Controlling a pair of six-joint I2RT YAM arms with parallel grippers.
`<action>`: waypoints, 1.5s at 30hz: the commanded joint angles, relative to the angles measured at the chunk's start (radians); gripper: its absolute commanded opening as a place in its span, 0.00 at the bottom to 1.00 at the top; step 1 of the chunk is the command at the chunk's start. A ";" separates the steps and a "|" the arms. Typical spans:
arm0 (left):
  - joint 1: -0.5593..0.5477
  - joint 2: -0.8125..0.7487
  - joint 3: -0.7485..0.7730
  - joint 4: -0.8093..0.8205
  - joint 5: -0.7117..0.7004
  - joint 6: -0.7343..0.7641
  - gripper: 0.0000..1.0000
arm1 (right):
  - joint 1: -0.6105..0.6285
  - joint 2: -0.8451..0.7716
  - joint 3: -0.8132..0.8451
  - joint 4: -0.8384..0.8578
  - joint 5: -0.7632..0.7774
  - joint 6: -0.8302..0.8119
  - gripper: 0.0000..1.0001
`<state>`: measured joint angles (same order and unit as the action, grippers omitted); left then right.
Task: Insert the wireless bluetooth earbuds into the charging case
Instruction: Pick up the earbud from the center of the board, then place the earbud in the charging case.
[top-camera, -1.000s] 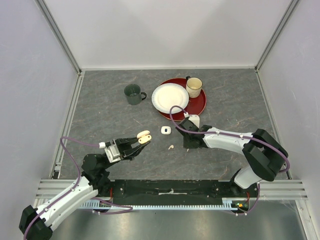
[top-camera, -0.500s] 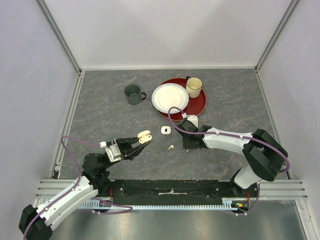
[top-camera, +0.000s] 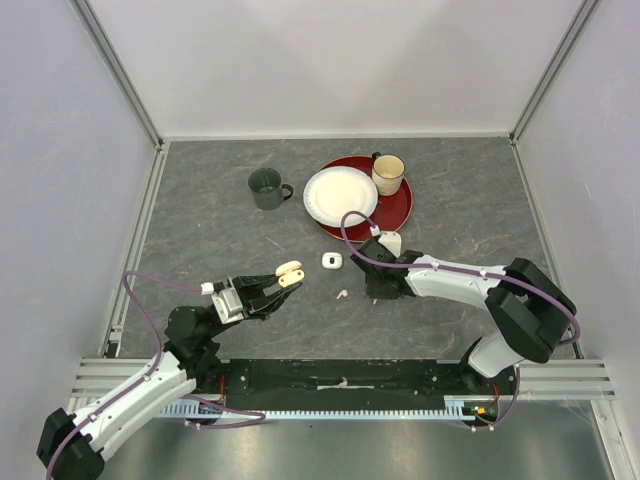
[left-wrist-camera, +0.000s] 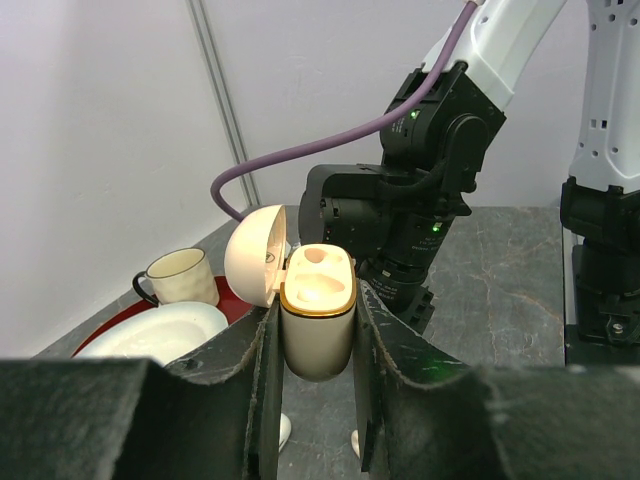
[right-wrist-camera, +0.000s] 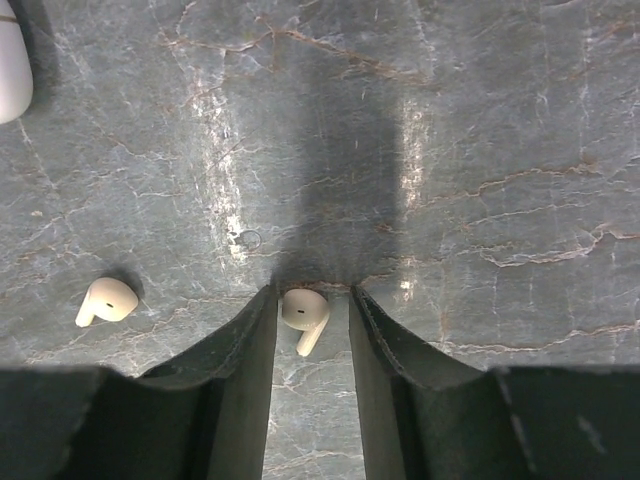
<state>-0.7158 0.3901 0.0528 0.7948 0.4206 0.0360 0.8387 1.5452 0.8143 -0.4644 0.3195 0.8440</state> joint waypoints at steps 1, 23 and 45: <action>-0.007 0.004 -0.014 0.038 -0.003 0.033 0.02 | 0.005 -0.013 0.011 -0.042 0.006 0.064 0.40; -0.007 0.052 -0.005 0.078 -0.026 -0.004 0.02 | 0.037 -0.163 0.030 0.067 0.084 -0.074 0.04; -0.005 0.369 0.107 0.238 -0.077 -0.176 0.02 | 0.399 -0.570 -0.090 0.886 0.441 -0.634 0.00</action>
<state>-0.7158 0.7315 0.1097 0.9474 0.3416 -0.0982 1.1645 0.9600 0.7238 0.1993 0.6731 0.3733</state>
